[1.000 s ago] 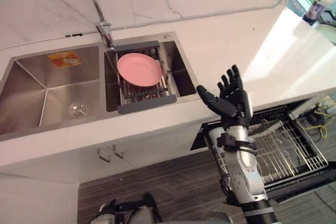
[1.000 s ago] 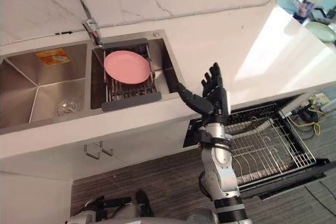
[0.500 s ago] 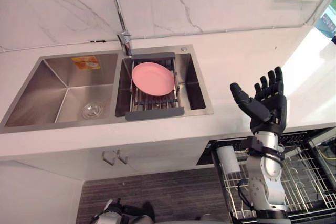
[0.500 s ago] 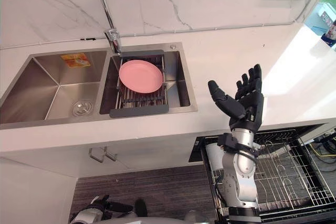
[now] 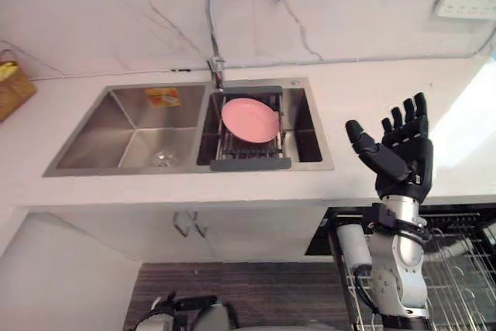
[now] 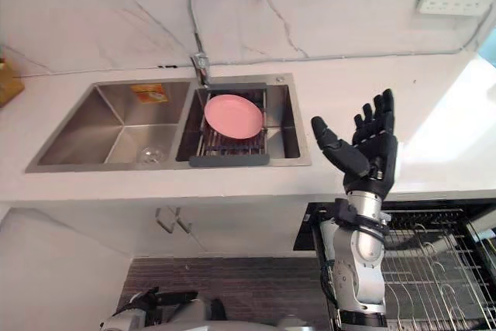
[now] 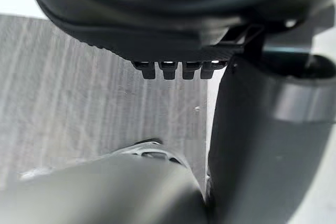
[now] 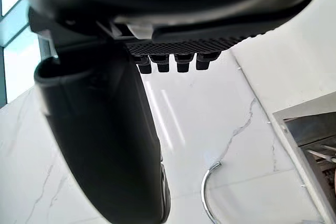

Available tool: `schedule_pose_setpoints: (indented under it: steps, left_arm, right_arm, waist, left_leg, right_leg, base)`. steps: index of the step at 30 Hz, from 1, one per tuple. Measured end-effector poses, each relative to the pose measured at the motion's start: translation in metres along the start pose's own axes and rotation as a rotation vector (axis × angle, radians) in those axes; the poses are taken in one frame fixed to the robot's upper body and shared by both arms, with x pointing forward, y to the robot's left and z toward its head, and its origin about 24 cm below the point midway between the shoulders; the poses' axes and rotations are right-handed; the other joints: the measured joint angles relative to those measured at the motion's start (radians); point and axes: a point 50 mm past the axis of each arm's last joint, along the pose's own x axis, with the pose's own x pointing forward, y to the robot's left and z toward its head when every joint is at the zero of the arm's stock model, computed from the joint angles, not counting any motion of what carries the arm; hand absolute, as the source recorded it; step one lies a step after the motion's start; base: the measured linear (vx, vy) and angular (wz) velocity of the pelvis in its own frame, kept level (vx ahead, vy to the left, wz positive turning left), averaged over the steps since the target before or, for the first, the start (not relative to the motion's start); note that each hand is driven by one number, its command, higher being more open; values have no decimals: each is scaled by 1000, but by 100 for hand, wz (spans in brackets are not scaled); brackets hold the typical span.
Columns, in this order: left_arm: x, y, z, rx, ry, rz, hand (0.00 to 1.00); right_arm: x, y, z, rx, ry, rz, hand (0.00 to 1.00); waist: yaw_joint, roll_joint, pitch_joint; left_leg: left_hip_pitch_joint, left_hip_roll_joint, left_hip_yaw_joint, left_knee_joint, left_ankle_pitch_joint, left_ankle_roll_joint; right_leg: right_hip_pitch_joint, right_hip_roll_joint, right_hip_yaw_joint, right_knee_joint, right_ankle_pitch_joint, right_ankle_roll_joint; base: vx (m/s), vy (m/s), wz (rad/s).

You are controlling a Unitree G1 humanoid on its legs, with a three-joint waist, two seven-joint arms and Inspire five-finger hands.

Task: Walk over to the sink, pick up the cup, carry it to the dishwasher, place the cup inside the dishwasher, then close the dishwasher door

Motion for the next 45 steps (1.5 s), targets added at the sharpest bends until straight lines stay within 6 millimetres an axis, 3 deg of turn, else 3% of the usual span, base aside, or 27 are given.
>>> schedule_pose_setpoints:
  steps: [4,5,6,7,9,10,12,13,14,15,17,19,20,21,24,27,30,34,35,41,45]
  left_arm:
    - [0,5,-2,-43,0,4,100]
    - [0,6,-2,-41,1,-6,100]
    - [1,8,-4,-39,7,-14,100]
    - [1,8,-5,-38,13,-16,100]
    - [1,6,-5,-40,12,-25,100]
    - [1,6,-6,-40,12,-24,100]
    - [2,2,-10,-37,28,-33,100]
    - [2,1,-12,-23,38,-35,100]
    - [2,2,-14,-14,42,-33,100]
    - [2,2,-16,-4,51,-28,100]
    - [2,4,-21,9,70,-19,100]
    - [2,8,-24,21,81,-1,100]
    - [2,10,-25,22,82,5,100]
    - [2,15,-25,28,83,18,100]
    - [1,14,-26,29,80,19,100]
    - [1,15,-26,46,72,22,100]
    - [1,15,-28,66,73,25,100]
    - [1,13,-29,88,72,16,100]
    - [0,14,-34,100,90,17,100]
    - [0,14,-34,91,90,13,100]
    - [-1,14,-38,-15,89,-23,100]
  right_arm:
    - [9,-13,11,10,-54,-68,100]
    - [11,-18,16,9,-80,-90,100]
    - [12,-22,19,35,-103,-115,100]
    - [13,-23,21,48,-112,-129,100]
    - [14,-28,26,93,-138,-181,100]
    - [14,-30,26,103,-137,-191,100]
    - [12,-30,23,124,-129,-213,100]
    - [11,-29,21,123,-124,-213,100]
    - [10,-29,21,120,-122,-212,100]
    - [10,-28,21,117,-122,-210,100]
    - [11,-27,22,110,-129,-191,100]
    - [9,-28,21,94,-125,-187,100]
    - [8,-29,21,93,-123,-186,100]
    - [6,-29,20,93,-118,-181,100]
    - [6,-30,20,85,-118,-156,100]
    - [5,-31,23,79,-128,-134,100]
    - [5,-32,31,71,-144,-78,100]
    - [5,-24,25,117,-81,32,100]
    - [-7,-9,-3,236,126,177,100]
    - [-7,-9,-3,236,126,177,100]
    - [-7,-5,-5,234,146,197,100]
  waist:
    - [-3,-1,2]
    - [-6,-2,1]
    - [-6,-17,-5]
    - [-6,-25,-12]
    - [-9,-38,-26]
    - [-9,-38,-26]
    - [-4,-36,-29]
    - [-3,-36,-30]
    - [-3,-37,-30]
    - [-2,-38,-30]
    - [-4,-43,-34]
    - [-11,-58,-43]
    - [-11,-65,-47]
    - [-11,-92,-57]
    - [1,-76,-68]
    - [2,-81,-66]
    - [-2,-82,-65]
    - [0,-85,-64]
    - [-23,-86,-71]
    - [-22,-85,-72]
    - [-8,-85,-73]
  left_leg:
    - [-16,44,-27,-17,-6,0]
    - [-9,40,-13,-25,7,-35]
    - [1,-1,17,-33,-6,-47]
    - [3,-24,32,-42,-14,-38]
    - [-2,-92,62,-36,-45,9]
    - [5,-101,62,-40,-50,16]
    - [58,-120,59,-91,-57,33]
    - [88,-119,55,-126,-55,36]
    - [112,-116,53,-146,-55,38]
    - [152,-111,44,-180,-54,38]
    - [202,-103,37,-226,-52,36]
    - [215,-104,20,-237,-51,33]
    - [215,-107,14,-236,-52,32]
    - [214,-123,2,-234,-54,25]
    - [211,-79,-9,-247,-74,-27]
    - [232,-49,-2,-272,-71,-45]
    - [248,-52,4,-288,-70,-47]
    - [266,-61,14,-298,-70,-47]
    - [294,-63,24,-357,-28,-58]
    - [284,-66,12,-357,-26,-57]
    - [278,-67,-1,-359,-21,-57]
  right_leg:
    - [-6,-41,21,15,-16,26]
    - [-5,-68,37,20,-25,45]
    - [-12,-111,67,19,-29,57]
    - [-19,-134,79,15,-27,59]
    - [-23,-197,98,4,30,97]
    - [-24,-205,103,13,45,89]
    - [-69,-218,115,143,93,18]
    - [-110,-218,133,233,118,-9]
    - [-135,-219,148,285,114,-1]
    - [-164,-210,153,342,64,28]
    - [-227,-176,157,337,18,46]
    - [-293,-142,168,273,23,47]
    - [-303,-131,166,225,50,42]
    - [-315,-118,166,116,173,42]
    - [-267,-73,155,15,171,65]
    - [-238,-35,148,-32,184,46]
    - [-210,-30,152,-80,203,49]
    - [-171,-30,156,-149,241,59]
    - [-140,-16,158,-226,294,59]
    - [-140,-20,144,-226,294,59]
    - [-138,-20,125,-236,297,60]
  base:
    - [-32,159,-15]
    - [145,375,-30]
    - [177,353,-29]
    - [230,345,-19]
    - [270,309,2]
    - [284,288,12]
    - [299,242,12]
    - [253,156,6]
    - [235,116,5]
    - [218,81,8]
    - [203,41,14]
    - [193,-44,28]
    - [187,-103,35]
    - [190,-150,32]
    - [181,-132,8]
    - [113,-100,-8]
    - [58,-1,-7]
    - [2,40,-6]
    - [0,0,0]
    - [0,-1,6]
    - [-21,-24,12]
